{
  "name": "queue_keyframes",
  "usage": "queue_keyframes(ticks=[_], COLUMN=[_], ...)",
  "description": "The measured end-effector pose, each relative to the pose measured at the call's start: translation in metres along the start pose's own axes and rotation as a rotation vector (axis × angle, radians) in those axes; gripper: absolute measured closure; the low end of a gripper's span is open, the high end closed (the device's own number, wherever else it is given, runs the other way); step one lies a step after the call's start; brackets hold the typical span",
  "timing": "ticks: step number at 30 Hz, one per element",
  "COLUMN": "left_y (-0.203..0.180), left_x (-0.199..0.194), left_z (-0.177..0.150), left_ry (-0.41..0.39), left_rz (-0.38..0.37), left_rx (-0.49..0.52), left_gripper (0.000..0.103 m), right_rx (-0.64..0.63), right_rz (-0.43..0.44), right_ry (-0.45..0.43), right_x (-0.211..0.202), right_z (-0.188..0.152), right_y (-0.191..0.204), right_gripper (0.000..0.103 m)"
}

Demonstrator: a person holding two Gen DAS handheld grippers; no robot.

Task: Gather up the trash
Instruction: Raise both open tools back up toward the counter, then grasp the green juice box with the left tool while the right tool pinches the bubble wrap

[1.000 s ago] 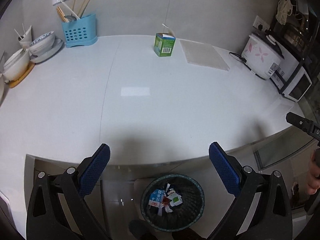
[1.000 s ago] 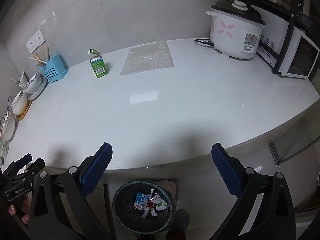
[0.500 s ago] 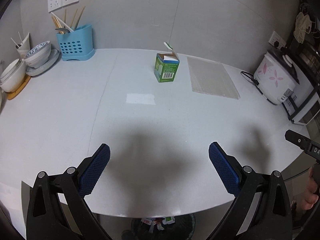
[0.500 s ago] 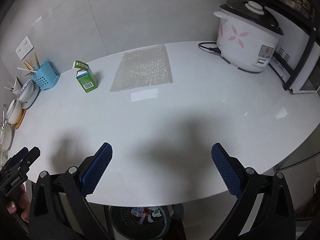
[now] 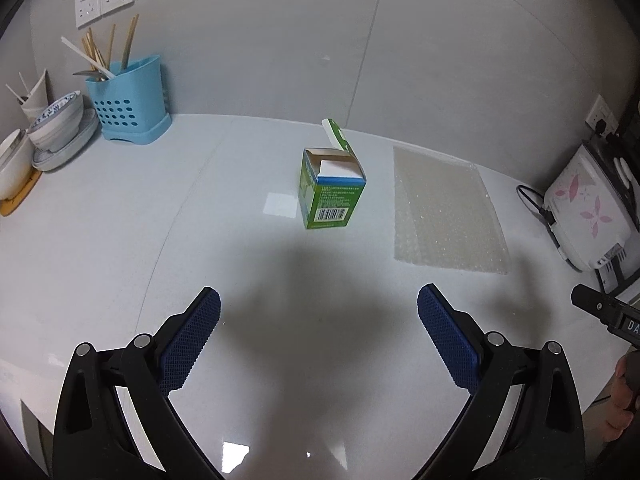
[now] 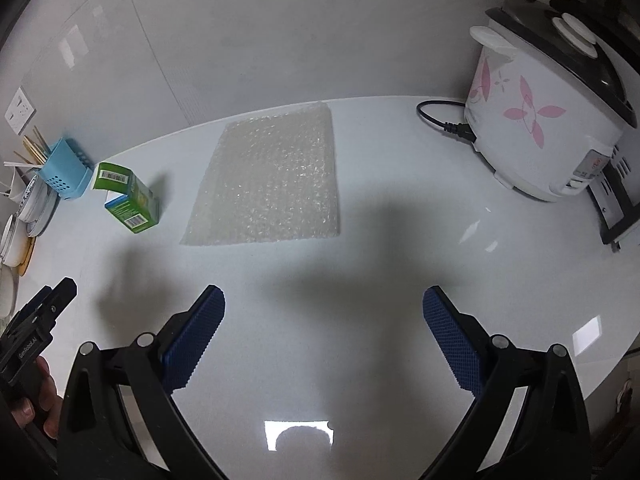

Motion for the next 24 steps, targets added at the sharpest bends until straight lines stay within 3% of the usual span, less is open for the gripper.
queue_keyframes(ticks=[11, 24], left_y=[-0.015, -0.015], left_x=[0.068, 0.112], left_z=[0.035, 0.064], left_ry=[0.035, 0.024], left_rz=[0.026, 0.088], left_rx=[-0.025, -0.047], left_gripper=[0.006, 0.007], right_rx=[-0.017, 0.050], right_rz=[0.003, 0.017], right_ry=[0.078, 0.209], right_x=[0.066, 0.134], right_z=[0.053, 0.092], right_y=[0.019, 0.032], right_gripper=[0.008, 0.008])
Point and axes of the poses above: each gripper's, at about its wrist camera, not at the fingertips, and x roughly the way its jaws point, y to its left, z to its top, the point moved 2 cm from there along x, roughly the way its jaws point
